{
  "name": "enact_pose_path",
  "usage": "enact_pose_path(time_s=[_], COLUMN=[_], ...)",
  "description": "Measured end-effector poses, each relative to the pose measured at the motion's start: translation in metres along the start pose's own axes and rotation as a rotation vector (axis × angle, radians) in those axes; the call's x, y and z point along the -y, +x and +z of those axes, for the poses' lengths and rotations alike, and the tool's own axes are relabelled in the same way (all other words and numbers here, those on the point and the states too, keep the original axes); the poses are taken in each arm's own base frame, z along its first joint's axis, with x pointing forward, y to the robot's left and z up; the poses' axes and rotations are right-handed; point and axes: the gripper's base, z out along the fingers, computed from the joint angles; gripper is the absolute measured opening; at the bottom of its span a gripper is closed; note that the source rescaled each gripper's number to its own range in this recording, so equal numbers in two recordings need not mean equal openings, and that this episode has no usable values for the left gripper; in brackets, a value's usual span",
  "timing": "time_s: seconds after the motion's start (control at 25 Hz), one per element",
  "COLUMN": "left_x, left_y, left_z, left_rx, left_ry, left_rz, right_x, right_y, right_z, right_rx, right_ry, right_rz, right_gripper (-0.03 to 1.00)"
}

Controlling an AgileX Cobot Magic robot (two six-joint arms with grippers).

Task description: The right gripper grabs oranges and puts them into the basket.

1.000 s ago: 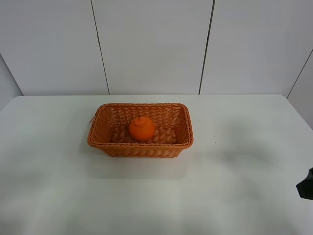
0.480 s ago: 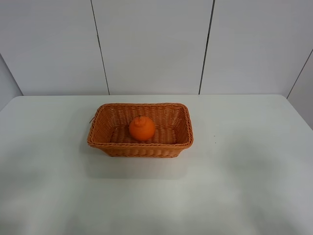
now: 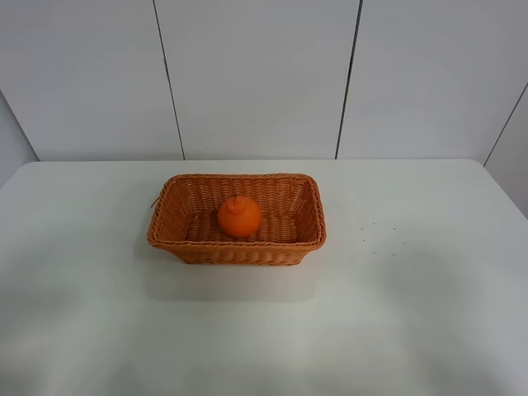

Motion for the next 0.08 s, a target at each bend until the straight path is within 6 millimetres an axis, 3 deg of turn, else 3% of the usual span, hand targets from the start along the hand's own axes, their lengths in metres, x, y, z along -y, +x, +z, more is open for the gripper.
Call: enact_pose_path(time_s=[0.08], left_x=[0.0000], left_y=[0.0000], left_z=[0.0000], left_rx=[0.000], left_ry=[0.000], left_rz=[0.000], right_x=[0.0000], right_y=[0.0000], right_z=[0.0000], right_rx=[0.000], right_ry=[0.000], right_rz=[0.000], right_gripper=[1.00])
